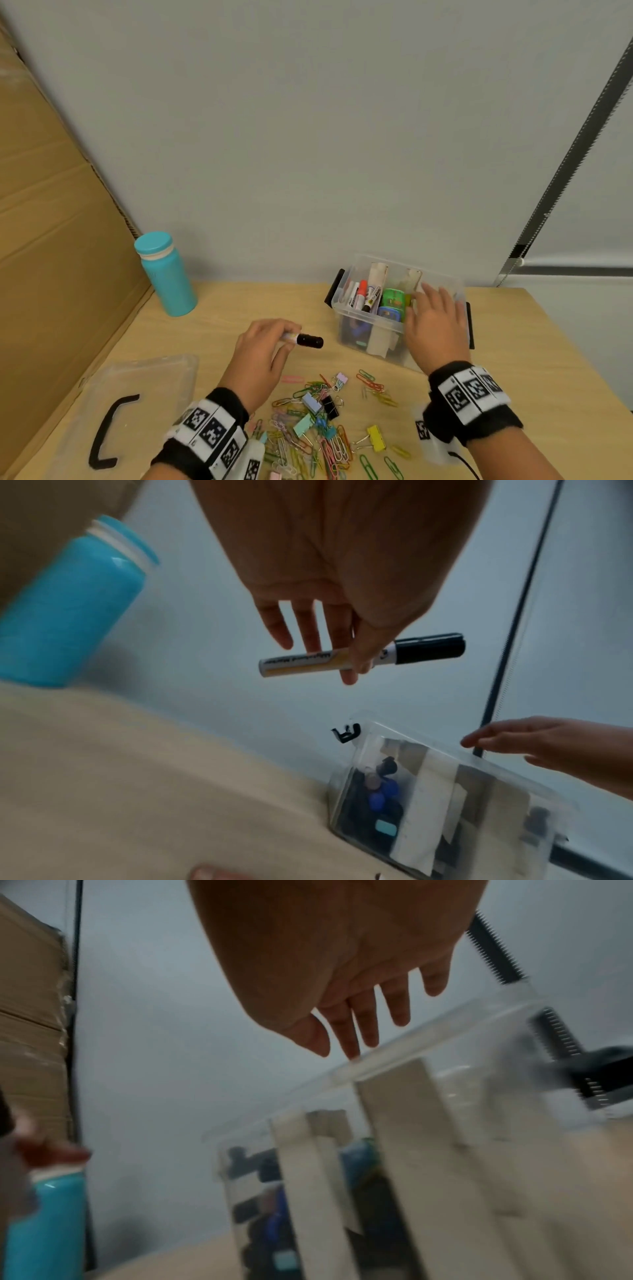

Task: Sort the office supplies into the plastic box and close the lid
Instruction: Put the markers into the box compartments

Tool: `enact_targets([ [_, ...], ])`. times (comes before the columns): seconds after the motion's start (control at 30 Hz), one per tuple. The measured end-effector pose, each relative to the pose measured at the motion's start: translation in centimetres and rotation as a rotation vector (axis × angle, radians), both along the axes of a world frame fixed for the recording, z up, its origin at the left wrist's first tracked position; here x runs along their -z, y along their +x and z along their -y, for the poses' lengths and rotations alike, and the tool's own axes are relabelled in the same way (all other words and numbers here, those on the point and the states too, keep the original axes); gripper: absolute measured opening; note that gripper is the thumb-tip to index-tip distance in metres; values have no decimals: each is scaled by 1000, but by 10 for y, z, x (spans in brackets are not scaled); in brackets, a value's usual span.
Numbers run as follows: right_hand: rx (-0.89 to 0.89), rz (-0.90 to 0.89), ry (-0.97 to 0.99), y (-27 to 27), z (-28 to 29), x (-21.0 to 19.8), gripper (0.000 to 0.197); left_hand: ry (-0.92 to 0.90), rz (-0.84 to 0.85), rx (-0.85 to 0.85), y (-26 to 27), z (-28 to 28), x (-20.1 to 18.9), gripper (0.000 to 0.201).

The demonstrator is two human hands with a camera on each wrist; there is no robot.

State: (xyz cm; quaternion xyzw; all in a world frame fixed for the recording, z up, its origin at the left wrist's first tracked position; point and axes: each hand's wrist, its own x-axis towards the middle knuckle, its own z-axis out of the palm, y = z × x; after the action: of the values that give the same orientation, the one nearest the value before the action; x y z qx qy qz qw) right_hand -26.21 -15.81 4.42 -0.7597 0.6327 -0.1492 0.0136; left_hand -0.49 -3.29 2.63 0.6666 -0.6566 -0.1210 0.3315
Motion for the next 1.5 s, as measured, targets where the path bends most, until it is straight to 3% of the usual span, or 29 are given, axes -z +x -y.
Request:
enact_targets([
  [0.1,155,21,57,-27,-4,16,59,-7,78,-17,-20,28,-28,31],
  [0.27,155,155,92,-31,-5,29,72,-16,366,194,-50,99,-60,27],
  [0.5,157,158,49,-31,-5,33,71,241,803,449,-78,174,-71,41],
  [0.57,154,154,45,-32,-5,34,72,370,793,472,-82,184,-66,50],
  [0.7,147,155,35,-32,-4,36,71,405,686,353,-86,188,-46,48],
  [0.83,152,161,19,-31,-5,37,70,432,833,266,-92,182,-33,39],
  [1.13,147,172,35,-32,-4,37,72,515,920,176,-100,197,-29,53],
  [1.3,144,171,35,-32,-4,38,69,600,962,189,-102,199,-31,43],
  [1.5,144,173,14,-31,-4,39,66,637,795,210,-102,195,-29,41],
])
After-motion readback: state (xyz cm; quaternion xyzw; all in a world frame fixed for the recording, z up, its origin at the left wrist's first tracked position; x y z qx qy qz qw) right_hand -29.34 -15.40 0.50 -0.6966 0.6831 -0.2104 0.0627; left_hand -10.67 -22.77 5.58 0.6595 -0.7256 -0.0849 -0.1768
